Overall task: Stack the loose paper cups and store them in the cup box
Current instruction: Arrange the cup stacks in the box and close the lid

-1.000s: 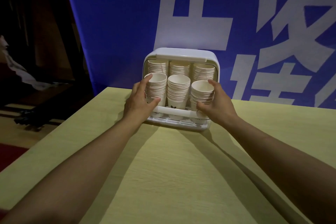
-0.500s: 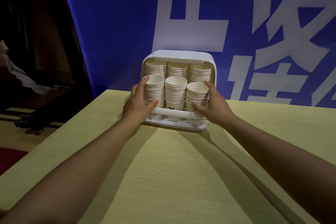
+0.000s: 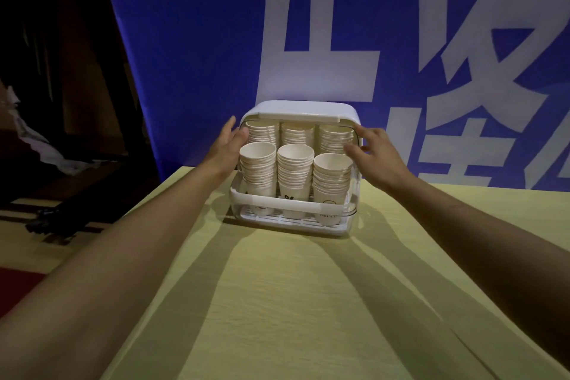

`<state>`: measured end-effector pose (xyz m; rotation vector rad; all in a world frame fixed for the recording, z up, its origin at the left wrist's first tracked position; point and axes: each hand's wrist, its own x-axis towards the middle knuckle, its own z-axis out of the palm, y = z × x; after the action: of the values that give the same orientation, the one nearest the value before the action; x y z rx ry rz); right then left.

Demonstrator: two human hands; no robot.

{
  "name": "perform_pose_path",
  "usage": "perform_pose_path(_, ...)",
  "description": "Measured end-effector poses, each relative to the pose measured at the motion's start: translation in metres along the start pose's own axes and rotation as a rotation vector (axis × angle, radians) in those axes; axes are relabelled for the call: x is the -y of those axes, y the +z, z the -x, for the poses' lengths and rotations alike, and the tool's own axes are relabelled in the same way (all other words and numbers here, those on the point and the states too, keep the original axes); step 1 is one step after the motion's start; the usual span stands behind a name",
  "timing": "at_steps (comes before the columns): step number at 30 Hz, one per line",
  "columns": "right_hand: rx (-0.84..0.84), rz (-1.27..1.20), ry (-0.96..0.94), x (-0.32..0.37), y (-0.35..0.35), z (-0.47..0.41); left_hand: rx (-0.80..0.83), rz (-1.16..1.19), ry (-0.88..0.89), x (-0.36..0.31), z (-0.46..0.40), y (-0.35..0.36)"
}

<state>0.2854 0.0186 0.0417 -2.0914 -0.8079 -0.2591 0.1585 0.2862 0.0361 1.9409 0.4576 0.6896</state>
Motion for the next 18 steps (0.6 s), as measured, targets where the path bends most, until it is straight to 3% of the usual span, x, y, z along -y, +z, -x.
perform_pose_path(9, -0.031, -0.03, 0.001, -0.005, 0.006, 0.008, 0.018, 0.079, -0.014, 0.006, 0.003, -0.006)
perform_pose_path(18, -0.046, 0.005, -0.099, -0.022, 0.012, 0.034, 0.015, 0.007, 0.132, 0.018, 0.029, -0.006)
